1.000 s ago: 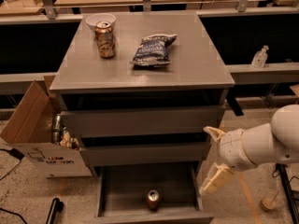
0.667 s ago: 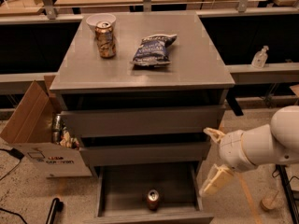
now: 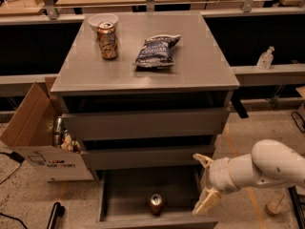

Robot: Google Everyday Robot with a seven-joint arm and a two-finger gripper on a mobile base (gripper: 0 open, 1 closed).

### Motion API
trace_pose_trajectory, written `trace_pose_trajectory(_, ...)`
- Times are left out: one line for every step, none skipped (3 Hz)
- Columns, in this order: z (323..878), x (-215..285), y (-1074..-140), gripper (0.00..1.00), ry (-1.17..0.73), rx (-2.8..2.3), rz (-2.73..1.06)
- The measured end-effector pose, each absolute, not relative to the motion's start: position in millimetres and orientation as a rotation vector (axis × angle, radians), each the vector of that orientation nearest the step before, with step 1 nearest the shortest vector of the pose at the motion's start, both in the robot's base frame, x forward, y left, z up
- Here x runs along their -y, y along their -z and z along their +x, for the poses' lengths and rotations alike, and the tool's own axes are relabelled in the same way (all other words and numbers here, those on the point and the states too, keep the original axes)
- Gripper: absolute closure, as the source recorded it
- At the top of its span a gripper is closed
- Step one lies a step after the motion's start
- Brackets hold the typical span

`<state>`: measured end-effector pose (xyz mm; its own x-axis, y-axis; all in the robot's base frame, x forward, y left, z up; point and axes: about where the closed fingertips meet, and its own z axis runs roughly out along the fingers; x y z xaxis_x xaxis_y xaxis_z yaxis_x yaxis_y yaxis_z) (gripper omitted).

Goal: Pick coke can from bottom drawer and place on counter

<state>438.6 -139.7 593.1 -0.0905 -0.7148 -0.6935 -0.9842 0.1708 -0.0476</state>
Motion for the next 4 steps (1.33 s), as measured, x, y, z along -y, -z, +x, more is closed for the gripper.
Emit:
trace_pose_trajectory(447,138,-561,0.00,-0.574,-1.825,-1.592)
trace_pose_trajectory(447,138,-562,0.00,-0.575,-1.826,-1.593)
trace_pose_trajectory(457,133,-542,0.00,-0.591,-1.826,-1.578)
trace_pose_trajectory(492,105,-467,0.00,-0.618,-1.822,-1.549)
